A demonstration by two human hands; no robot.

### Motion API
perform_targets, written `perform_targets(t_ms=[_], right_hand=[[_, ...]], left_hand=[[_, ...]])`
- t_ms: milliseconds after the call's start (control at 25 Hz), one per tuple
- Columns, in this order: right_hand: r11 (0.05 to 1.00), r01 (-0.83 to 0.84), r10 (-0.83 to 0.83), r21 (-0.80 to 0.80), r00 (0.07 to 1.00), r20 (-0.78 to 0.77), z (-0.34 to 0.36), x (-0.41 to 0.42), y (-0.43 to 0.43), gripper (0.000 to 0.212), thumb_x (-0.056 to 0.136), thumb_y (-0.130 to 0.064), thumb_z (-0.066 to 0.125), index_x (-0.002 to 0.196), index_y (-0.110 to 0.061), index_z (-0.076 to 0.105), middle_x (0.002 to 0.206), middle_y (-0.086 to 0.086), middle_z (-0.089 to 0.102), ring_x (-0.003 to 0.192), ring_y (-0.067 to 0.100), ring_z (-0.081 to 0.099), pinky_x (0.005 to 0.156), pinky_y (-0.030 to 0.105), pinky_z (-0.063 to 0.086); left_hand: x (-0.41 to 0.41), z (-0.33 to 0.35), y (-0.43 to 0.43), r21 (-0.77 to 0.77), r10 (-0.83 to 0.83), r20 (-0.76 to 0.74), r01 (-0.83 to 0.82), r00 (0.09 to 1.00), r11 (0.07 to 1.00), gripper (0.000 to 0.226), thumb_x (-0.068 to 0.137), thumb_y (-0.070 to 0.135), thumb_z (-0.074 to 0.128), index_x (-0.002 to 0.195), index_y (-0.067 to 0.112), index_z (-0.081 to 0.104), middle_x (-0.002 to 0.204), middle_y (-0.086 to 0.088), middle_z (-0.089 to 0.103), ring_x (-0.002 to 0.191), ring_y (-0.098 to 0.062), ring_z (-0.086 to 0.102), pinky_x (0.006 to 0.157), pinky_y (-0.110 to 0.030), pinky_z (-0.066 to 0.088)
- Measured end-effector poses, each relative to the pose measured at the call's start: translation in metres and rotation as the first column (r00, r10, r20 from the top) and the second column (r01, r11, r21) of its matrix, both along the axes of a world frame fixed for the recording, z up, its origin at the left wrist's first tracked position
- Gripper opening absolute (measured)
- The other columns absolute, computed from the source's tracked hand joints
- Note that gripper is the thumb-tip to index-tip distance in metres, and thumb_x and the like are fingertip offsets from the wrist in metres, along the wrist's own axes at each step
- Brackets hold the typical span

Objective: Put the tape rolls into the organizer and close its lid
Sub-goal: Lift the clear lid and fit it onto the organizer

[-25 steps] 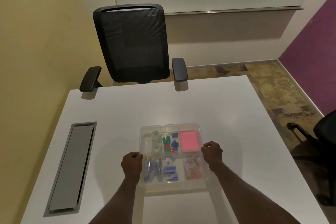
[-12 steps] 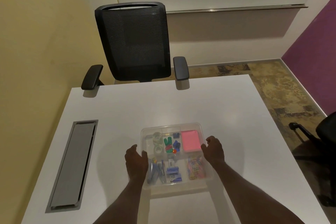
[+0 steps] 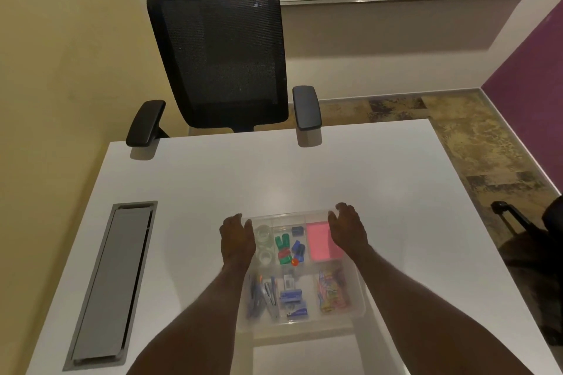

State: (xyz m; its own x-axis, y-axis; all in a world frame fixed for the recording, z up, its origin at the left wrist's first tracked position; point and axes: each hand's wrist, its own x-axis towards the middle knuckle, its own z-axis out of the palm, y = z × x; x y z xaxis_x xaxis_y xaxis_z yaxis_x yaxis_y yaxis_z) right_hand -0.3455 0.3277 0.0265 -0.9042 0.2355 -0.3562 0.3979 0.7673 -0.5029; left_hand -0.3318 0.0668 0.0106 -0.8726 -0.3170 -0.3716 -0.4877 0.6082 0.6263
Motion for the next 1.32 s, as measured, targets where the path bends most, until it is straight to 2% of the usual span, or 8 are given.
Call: perform_targets(t_ms=[80, 200, 360, 560, 760, 960, 1120, 1320], right_hand=[[0.998, 0.003, -0.001, -0.055, 1.0, 0.03, -0.012, -0.012, 0.004, 0.034, 0.106, -0.021, 0.042, 0.129, -0.001, 0.058, 0.13, 0.021, 0.061, 0.125, 0.035, 0.056, 0.103, 0.038, 0.044], [0.974, 0.146, -0.147, -0.174, 0.989, 0.009, -0.028, -0.022, 0.006, 0.03, 0.104, -0.013, 0.044, 0.097, -0.006, 0.071, 0.105, 0.019, 0.07, 0.105, 0.033, 0.063, 0.088, 0.034, 0.046], [0.899, 0.323, -0.34, -0.296, 0.941, -0.003, -0.042, -0.02, 0.002, 0.03, 0.104, -0.016, 0.047, 0.111, -0.007, 0.075, 0.114, 0.013, 0.074, 0.106, 0.031, 0.066, 0.085, 0.029, 0.045], [0.895, 0.271, -0.313, -0.354, 0.947, -0.067, -0.044, -0.012, 0.003, 0.031, 0.106, -0.017, 0.043, 0.117, -0.01, 0.071, 0.118, 0.01, 0.072, 0.107, 0.027, 0.064, 0.091, 0.032, 0.049], [0.898, 0.259, -0.28, -0.354, 0.96, -0.01, -0.039, -0.012, 0.006, 0.031, 0.107, -0.017, 0.043, 0.117, -0.008, 0.07, 0.12, 0.012, 0.07, 0.113, 0.031, 0.063, 0.091, 0.031, 0.046], [0.866, 0.306, -0.329, -0.395, 0.944, 0.011, -0.042, -0.012, 0.005, 0.033, 0.107, -0.019, 0.042, 0.123, -0.012, 0.07, 0.127, 0.009, 0.069, 0.114, 0.027, 0.061, 0.092, 0.027, 0.044], [0.865, 0.287, -0.336, -0.412, 0.94, -0.051, -0.05, -0.004, 0.005, 0.031, 0.107, -0.02, 0.043, 0.118, -0.013, 0.071, 0.12, 0.008, 0.071, 0.107, 0.024, 0.063, 0.087, 0.028, 0.046], [0.934, 0.232, -0.269, -0.271, 0.957, -0.107, -0.056, 0.0, 0.004, 0.033, 0.108, -0.026, 0.039, 0.122, -0.012, 0.066, 0.119, 0.015, 0.068, 0.112, 0.033, 0.063, 0.096, 0.037, 0.049]], left_hand=[[-0.013, -0.01, -0.003, 0.076, 0.057, 0.01, -0.058, 0.998, 0.995, 0.039, 0.111, 0.021, 0.05, 0.141, 0.0, 0.062, 0.146, -0.023, 0.061, 0.141, -0.038, 0.053, 0.119, -0.042, 0.039], [-0.02, -0.023, -0.005, 0.186, 0.199, -0.009, -0.194, 0.98, 0.963, 0.028, 0.108, 0.016, 0.055, 0.121, 0.002, 0.075, 0.129, -0.019, 0.074, 0.125, -0.036, 0.066, 0.108, -0.039, 0.048], [-0.011, -0.033, -0.005, 0.238, 0.268, -0.078, -0.243, 0.96, 0.94, 0.023, 0.107, 0.018, 0.06, 0.115, 0.005, 0.076, 0.12, -0.014, 0.078, 0.115, -0.035, 0.071, 0.104, -0.041, 0.053], [-0.007, -0.032, -0.004, 0.261, 0.262, -0.132, -0.221, 0.956, 0.94, 0.026, 0.109, 0.021, 0.056, 0.118, 0.005, 0.075, 0.119, -0.013, 0.078, 0.114, -0.032, 0.07, 0.107, -0.045, 0.054], [-0.005, -0.025, -0.005, 0.252, 0.177, -0.114, -0.144, 0.978, 0.957, 0.027, 0.111, 0.018, 0.05, 0.114, 0.002, 0.072, 0.115, -0.014, 0.076, 0.111, -0.035, 0.069, 0.1, -0.041, 0.051], [-0.006, -0.029, -0.006, 0.324, 0.221, -0.066, -0.188, 0.973, 0.927, 0.026, 0.111, 0.022, 0.053, 0.115, 0.006, 0.073, 0.118, -0.014, 0.076, 0.114, -0.035, 0.069, 0.107, -0.047, 0.053], [0.0, -0.04, -0.006, 0.307, 0.259, -0.115, -0.214, 0.959, 0.928, 0.026, 0.11, 0.027, 0.055, 0.116, 0.01, 0.074, 0.116, -0.008, 0.077, 0.113, -0.032, 0.069, 0.105, -0.041, 0.052], [0.001, -0.048, -0.008, 0.31, 0.273, -0.125, -0.224, 0.954, 0.924, 0.024, 0.109, 0.027, 0.056, 0.116, 0.014, 0.075, 0.113, -0.003, 0.075, 0.113, -0.03, 0.07, 0.104, -0.039, 0.053]])
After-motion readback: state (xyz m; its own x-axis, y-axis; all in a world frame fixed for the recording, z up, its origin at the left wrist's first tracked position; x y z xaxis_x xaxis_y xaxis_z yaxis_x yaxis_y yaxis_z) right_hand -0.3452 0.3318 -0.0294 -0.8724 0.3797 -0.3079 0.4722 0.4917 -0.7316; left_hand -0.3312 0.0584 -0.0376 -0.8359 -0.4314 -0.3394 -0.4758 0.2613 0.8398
